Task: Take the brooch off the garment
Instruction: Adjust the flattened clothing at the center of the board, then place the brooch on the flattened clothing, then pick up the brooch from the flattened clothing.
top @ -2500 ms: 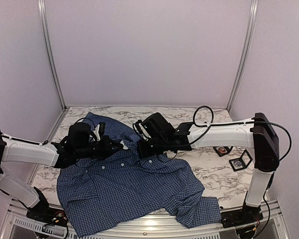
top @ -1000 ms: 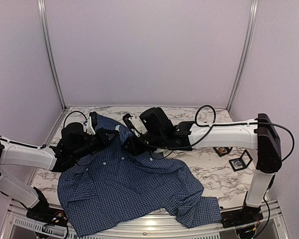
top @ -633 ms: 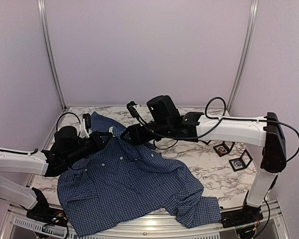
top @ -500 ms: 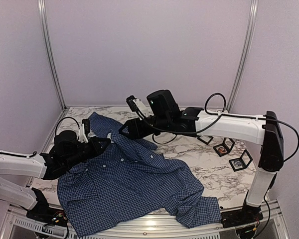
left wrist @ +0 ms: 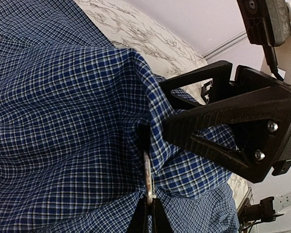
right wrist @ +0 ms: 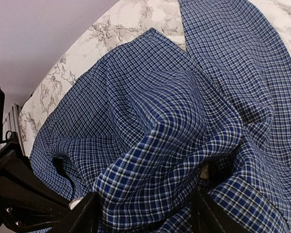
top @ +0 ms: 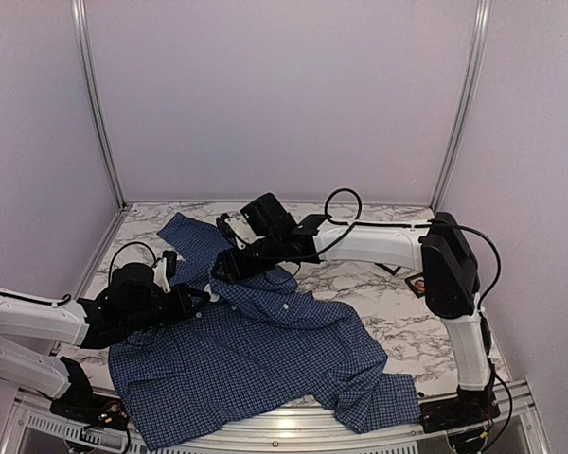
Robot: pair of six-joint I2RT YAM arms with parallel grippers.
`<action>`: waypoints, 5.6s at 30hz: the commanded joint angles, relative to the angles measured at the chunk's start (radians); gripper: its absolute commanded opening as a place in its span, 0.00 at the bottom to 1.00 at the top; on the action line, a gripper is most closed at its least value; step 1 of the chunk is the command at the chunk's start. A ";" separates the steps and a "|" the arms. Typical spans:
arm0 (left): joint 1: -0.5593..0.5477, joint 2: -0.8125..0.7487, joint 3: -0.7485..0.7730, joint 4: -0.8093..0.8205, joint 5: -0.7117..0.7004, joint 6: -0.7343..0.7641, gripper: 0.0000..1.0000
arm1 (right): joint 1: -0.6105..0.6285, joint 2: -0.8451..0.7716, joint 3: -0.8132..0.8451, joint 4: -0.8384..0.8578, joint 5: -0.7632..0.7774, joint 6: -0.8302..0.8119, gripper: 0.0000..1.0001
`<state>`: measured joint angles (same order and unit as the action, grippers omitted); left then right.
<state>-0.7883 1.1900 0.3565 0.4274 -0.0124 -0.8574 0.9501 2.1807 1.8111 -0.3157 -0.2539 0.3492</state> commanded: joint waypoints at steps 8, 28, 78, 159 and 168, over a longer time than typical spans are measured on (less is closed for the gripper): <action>-0.006 0.004 -0.012 0.006 -0.032 -0.027 0.00 | 0.002 -0.017 -0.027 0.008 -0.036 0.038 0.28; -0.006 0.163 -0.007 0.456 -0.116 -0.119 0.00 | -0.017 -0.188 -0.344 0.362 -0.124 0.276 0.00; 0.019 0.003 0.081 -0.017 0.063 -0.016 0.30 | -0.013 -0.195 -0.234 0.198 -0.005 0.148 0.00; -0.157 0.134 0.062 0.192 -0.215 0.001 0.14 | -0.024 -0.182 -0.216 0.175 -0.015 0.185 0.00; -0.162 0.114 0.060 0.182 -0.309 0.003 0.13 | -0.024 -0.192 -0.228 0.173 -0.015 0.186 0.00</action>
<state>-0.9466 1.3151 0.4187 0.6018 -0.2569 -0.8711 0.9318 1.9926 1.5570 -0.1349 -0.2680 0.5274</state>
